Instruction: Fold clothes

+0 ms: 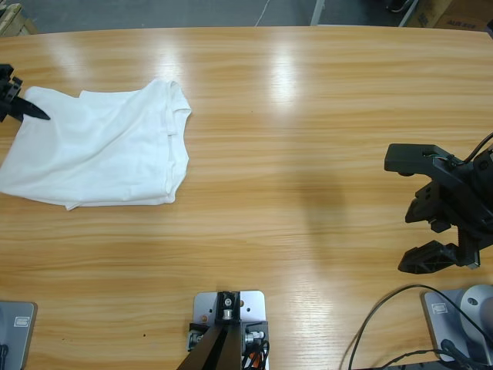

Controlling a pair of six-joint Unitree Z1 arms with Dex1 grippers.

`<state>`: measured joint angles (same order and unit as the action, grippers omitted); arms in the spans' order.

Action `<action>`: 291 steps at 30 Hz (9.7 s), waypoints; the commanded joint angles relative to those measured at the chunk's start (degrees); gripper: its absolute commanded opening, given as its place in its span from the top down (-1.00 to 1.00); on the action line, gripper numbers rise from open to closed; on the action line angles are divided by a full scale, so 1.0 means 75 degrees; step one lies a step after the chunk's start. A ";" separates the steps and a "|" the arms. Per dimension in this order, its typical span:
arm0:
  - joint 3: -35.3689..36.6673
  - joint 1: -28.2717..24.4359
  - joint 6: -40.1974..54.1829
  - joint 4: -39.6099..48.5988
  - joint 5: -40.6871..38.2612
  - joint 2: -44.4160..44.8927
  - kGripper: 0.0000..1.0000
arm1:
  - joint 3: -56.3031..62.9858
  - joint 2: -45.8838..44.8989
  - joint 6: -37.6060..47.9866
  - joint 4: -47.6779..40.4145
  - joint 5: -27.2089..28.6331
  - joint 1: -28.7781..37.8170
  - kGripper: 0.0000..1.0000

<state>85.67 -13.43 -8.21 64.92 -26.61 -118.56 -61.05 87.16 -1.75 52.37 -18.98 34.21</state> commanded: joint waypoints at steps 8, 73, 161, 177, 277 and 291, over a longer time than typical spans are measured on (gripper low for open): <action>0.0952 0.1974 -0.0874 0.0754 -0.0077 -0.0136 1.00 | 0.0277 0.0035 -0.0119 -0.0074 -0.0153 -0.0120 -0.58; 0.4491 0.4008 -0.1362 0.2922 0.0548 -0.2602 1.00 | 0.0289 0.0201 -0.0142 -0.0081 -0.0315 -0.0120 -0.61; 0.1474 0.6448 -0.2084 -0.0408 0.0464 0.0231 -0.90 | 0.0246 -0.0242 -0.0222 -0.0024 -0.0472 -0.0019 -0.83; -0.0218 0.4203 -0.0881 -0.0448 0.1156 0.0838 -0.90 | -0.0351 0.0864 0.2729 -0.5715 -0.3861 0.1593 -0.93; -0.0478 0.3783 -0.0031 -0.0744 0.1181 0.0269 -0.90 | -0.0857 0.5437 0.6667 -0.8708 -0.2685 0.1954 -1.00; -0.0513 0.3783 -0.0007 -0.0720 0.1212 0.0281 -0.90 | -0.0860 0.5519 0.6873 -0.8717 -0.2171 0.1485 -0.89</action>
<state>83.53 15.35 -8.96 59.81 -18.68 -113.56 -66.98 125.28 48.94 -13.14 -36.99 46.19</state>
